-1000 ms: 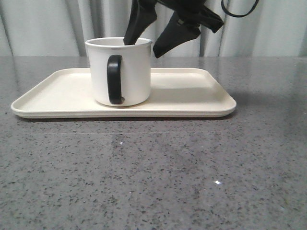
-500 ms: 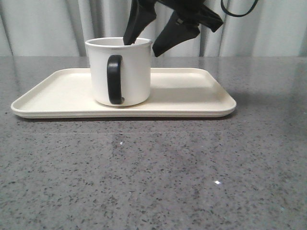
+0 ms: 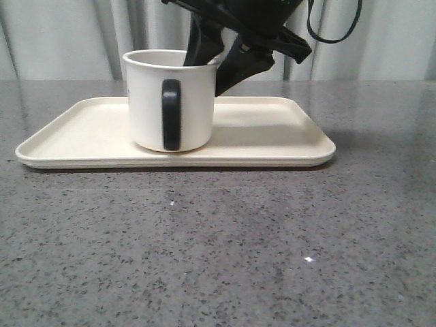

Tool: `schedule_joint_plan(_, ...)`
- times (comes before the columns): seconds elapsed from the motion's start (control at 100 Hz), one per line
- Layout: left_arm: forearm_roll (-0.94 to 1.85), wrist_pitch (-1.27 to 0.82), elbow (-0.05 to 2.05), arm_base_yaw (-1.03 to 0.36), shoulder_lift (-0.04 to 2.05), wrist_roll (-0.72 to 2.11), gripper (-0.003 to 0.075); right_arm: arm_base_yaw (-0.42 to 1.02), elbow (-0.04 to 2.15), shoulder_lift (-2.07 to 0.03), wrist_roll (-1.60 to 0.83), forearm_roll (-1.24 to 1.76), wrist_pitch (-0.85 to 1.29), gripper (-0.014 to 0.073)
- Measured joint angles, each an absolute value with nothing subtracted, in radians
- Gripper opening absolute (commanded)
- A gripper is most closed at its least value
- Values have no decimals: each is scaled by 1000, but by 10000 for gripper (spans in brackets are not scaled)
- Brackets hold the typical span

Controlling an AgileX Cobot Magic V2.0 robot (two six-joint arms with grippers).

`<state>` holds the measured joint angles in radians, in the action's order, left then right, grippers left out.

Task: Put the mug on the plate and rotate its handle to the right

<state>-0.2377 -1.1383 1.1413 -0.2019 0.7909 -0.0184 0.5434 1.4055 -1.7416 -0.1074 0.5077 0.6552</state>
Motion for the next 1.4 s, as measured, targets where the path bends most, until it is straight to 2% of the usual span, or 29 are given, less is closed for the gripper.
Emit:
schedule_joint_plan(0.11, -238, -1138, 1141, -202, 791, -18, -20, 543, 1406, -1744, -107, 508, 654, -92)
schedule_joint_plan(0.14, -238, -1138, 1141, -202, 791, -18, -20, 543, 1406, -1746, -110, 506, 654, -125)
schedule_joint_plan(0.51, -238, -1138, 1141, -202, 791, -18, -20, 543, 1474, -1746, -164, 508, 650, -111)
schedule_joint_plan(0.97, -238, -1138, 1141, -202, 791, -18, -20, 543, 1913, -1746, -395, 405, 953, -111)
schedule_joint_plan(1.4, -237, -1144, 1141, -202, 791, -18, -20, 543, 1988, -1805, -670, 313, 1150, -111)
